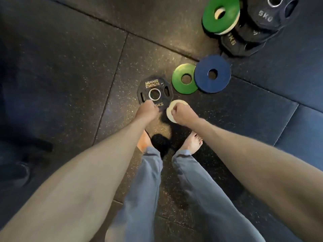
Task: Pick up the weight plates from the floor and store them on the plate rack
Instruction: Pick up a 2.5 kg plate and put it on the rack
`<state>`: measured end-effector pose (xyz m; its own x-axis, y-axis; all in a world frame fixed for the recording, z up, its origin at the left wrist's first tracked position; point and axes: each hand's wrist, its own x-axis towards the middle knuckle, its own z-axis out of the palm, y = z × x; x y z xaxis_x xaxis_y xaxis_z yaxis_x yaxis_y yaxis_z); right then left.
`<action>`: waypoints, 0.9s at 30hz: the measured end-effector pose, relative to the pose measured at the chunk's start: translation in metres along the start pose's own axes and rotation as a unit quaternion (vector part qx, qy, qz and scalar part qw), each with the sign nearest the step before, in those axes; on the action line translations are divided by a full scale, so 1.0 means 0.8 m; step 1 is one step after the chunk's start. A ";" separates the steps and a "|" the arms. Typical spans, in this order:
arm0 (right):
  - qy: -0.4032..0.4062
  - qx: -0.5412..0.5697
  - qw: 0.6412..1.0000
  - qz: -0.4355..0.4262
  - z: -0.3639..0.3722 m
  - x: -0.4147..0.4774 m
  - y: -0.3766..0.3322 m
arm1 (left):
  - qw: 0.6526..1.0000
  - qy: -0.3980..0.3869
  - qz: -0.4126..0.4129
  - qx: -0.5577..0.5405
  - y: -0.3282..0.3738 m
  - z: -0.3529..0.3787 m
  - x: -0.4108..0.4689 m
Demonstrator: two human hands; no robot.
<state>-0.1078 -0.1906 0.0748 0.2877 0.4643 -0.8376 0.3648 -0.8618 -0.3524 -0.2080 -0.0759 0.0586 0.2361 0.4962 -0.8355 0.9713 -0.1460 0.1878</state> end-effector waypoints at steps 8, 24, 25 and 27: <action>0.111 0.060 0.988 0.095 0.059 0.198 0.013 | 0.986 0.112 -0.102 -0.068 -0.051 0.054 0.167; 0.264 -0.002 0.964 -0.021 0.070 0.234 0.020 | 0.985 0.145 -0.084 -0.043 -0.071 0.074 0.204; 0.262 0.014 0.965 -0.023 0.065 0.222 0.020 | 0.984 0.143 -0.089 -0.052 -0.067 0.073 0.190; 0.259 0.043 0.965 -0.019 0.051 0.189 0.020 | 0.983 0.138 -0.094 -0.070 -0.055 0.066 0.158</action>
<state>-0.0945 -0.1424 -0.0741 0.6868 0.5171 -0.5108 0.3155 -0.8452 -0.4313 -0.2228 -0.0522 -0.0826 0.0316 0.7197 -0.6935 0.9885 0.0802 0.1283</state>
